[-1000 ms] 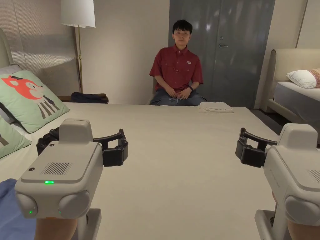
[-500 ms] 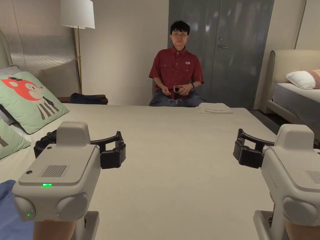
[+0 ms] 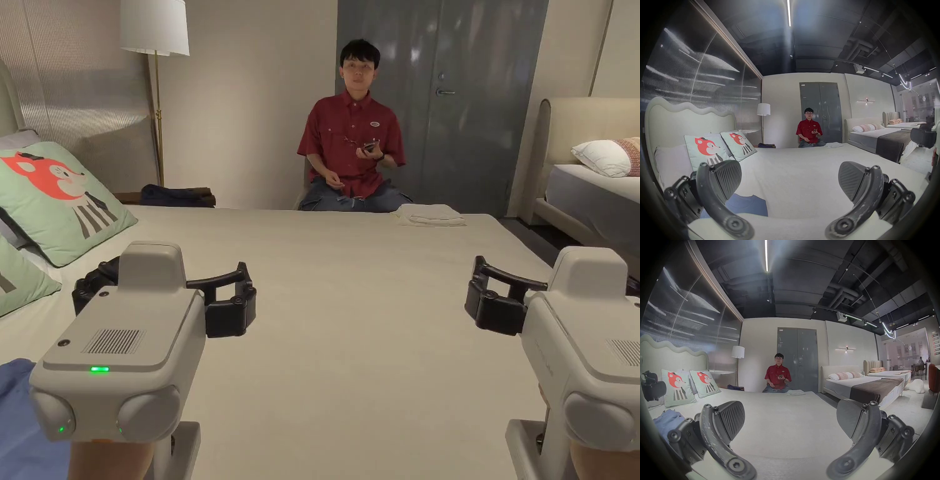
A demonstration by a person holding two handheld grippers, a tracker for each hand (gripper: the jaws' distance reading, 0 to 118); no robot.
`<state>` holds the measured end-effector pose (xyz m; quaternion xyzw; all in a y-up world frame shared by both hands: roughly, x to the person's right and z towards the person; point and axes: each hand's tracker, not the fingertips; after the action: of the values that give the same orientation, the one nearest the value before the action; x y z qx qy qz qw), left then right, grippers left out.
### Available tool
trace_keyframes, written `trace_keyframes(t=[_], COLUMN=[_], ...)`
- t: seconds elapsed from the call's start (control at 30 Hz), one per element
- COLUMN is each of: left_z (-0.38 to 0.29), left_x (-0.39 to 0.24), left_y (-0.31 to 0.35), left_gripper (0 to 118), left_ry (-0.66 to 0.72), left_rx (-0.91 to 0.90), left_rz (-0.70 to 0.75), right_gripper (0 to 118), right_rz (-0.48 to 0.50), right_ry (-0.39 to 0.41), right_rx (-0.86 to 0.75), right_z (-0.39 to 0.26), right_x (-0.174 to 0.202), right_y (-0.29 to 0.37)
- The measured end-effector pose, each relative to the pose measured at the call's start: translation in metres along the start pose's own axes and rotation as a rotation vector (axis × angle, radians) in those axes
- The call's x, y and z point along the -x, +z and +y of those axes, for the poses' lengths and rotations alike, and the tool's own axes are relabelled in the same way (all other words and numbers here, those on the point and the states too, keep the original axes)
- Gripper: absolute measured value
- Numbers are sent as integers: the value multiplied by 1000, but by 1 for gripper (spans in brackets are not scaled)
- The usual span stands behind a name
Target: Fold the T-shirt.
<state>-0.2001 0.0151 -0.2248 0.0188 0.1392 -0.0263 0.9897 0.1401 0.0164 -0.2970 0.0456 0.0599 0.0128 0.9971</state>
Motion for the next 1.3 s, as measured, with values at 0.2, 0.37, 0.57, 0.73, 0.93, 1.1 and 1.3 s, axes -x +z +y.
trace_keyframes(t=[0.2, 0.37, 0.57, 0.73, 0.93, 1.1, 1.3], left_z=[1, 0, -1, -2, -3, -3, -1], left_x=[-2, -4, -4, -4, -4, -3, -6], left_y=[1, 1, 1, 1, 1, 0, 3], left_gripper=[116, 116, 116, 116, 116, 111, 25], left_ry=[4, -7, -1, -9, -4, -3, -14], left_rx=[-4, -7, -3, 2, 3, 7, 6], left_rz=[-5, -9, -6, -4, -5, -6, 2], right_gripper=[112, 112, 112, 112, 112, 112, 69], right_rz=[3, 4, -1, -4, -1, -3, -16], right_ry=[2, 9, 10, 10, 17, 18, 20], right_rx=[3, 2, 2, 2, -1, -5, -5], right_z=[-1, -2, -2, -3, -3, -3, -3], right_x=[1, 2, 0, 0, 0, 0, -1], right_y=[1, 1, 1, 1, 1, 2, 4])
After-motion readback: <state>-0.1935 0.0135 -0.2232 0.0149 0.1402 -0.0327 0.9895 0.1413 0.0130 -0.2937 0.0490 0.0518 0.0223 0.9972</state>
